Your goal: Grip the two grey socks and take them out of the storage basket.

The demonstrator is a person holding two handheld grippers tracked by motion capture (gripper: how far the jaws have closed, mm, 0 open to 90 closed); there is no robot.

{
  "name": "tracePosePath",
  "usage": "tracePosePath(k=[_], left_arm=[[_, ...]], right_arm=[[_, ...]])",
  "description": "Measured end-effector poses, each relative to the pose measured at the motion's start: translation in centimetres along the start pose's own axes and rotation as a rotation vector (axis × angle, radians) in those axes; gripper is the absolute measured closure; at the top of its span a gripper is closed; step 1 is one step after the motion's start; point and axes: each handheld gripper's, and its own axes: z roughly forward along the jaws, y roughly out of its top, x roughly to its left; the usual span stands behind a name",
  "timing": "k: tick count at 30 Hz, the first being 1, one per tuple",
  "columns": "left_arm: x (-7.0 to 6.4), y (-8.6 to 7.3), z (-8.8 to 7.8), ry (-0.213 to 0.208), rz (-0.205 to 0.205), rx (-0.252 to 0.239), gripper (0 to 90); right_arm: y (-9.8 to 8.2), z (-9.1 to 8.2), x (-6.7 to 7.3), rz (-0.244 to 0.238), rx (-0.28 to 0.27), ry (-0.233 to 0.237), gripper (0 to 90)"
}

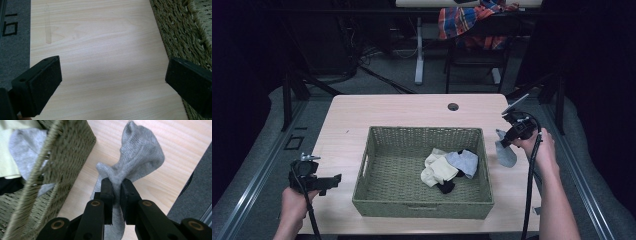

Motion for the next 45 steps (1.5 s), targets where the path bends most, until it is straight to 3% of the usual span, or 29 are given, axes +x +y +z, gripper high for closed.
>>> tracePosePath(k=[12, 21, 27, 33, 36, 37, 39, 41, 45], left_arm=[[0.0, 0.0, 0.0, -0.002, 0.001, 0.000, 0.8], [0.0, 0.0, 0.0, 0.000, 0.000, -0.001, 0.7], [0.0, 0.0, 0.0, -0.002, 0.001, 0.000, 0.7], [0.0, 0.0, 0.0, 0.000, -0.004, -0.005, 0.8], [0.0, 0.0, 0.0, 0.000, -0.003, -0.005, 0.7], [0.0, 0.0, 0.0, 0.000, -0.003, -0.005, 0.8], [0.0, 0.0, 0.0, 0.000, -0.003, -0.004, 0.8], [0.0, 0.0, 0.0, 0.000, -0.004, -0.005, 0.8], [0.0, 0.0, 0.0, -0.001, -0.003, -0.004, 0.8]], right_arm=[[-0.2, 3.2, -0.7, 0.014, 0.065, 0.012, 81.9], [-0.3, 4.3, -1.0, 0.022, 0.091, 0.011, 80.6], [-0.3, 4.1, -1.1, 0.019, 0.081, 0.006, 71.7], [-0.3, 1.8, -0.9, 0.026, 0.021, -0.020, 50.9], [-0.3, 0.0, -0.7, 0.026, -0.016, -0.001, 37.5], [-0.3, 0.0, -0.7, 0.026, -0.016, -0.001, 37.5], [-0.4, -1.7, 0.1, 0.010, -0.060, 0.007, 27.9], [-0.3, -2.6, 0.7, -0.011, -0.059, 0.004, 18.5], [-0.1, -4.0, 2.0, -0.049, -0.092, -0.015, 13.1]])
